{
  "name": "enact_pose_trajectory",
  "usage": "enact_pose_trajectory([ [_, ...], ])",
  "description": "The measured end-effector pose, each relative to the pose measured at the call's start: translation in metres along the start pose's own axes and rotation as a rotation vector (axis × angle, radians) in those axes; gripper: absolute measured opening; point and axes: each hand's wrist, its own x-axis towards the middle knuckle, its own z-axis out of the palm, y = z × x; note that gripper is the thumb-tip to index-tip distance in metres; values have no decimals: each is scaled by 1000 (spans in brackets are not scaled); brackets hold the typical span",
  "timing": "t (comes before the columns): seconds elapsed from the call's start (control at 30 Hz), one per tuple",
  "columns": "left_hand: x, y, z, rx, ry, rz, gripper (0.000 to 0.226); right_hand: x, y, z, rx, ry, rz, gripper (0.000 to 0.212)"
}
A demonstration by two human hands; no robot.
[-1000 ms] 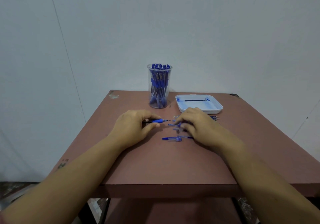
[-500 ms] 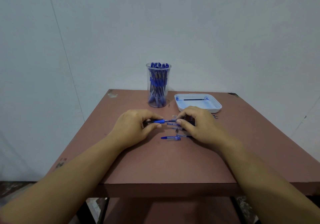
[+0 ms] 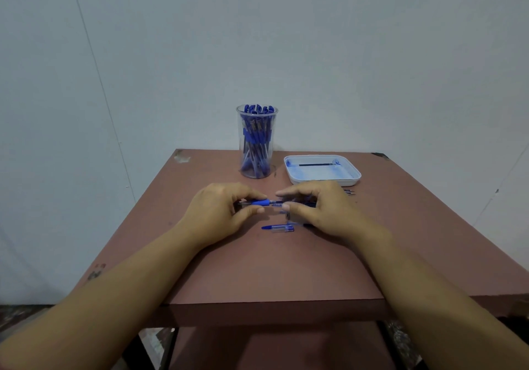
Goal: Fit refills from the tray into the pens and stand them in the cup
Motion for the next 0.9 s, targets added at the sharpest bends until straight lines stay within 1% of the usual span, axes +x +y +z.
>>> enact_pose_trajectory([
  [0.07,0,0,0,4,2,2,23,0,1,1,1,-15,7,22],
  [0.2,-1,0,-1,15,6,-13,24,-1,8,-3,-41,45,16,19],
  [0.3,-1,0,0,19,-5,-12,24,0,4,0,-48,19,-6,25],
  [0.4,0,-1,0,25,-12,-9,24,1,5,0,-27,0,-4,22],
  [0.47,0,-5,-1,11,-2,-34,25,-1,10,-6,-38,31,11,26],
  [0.57,0,-12,-3,1,20,-74,27,-3,22,-18,-54,95,33,38],
  [0.63,-1,-14,-4,4,24,-85,28,-3,29,-23,-76,120,40,40],
  [0.7,0,-14,-4,4,26,-90,27,-2,35,-24,-125,113,45,35],
  [0.8,0,-13,-3,9,16,-82,28,0,41,-22,-238,55,31,21],
  [0.9,-1,-12,-3,3,10,-86,28,1,39,-21,-366,-29,17,19],
])
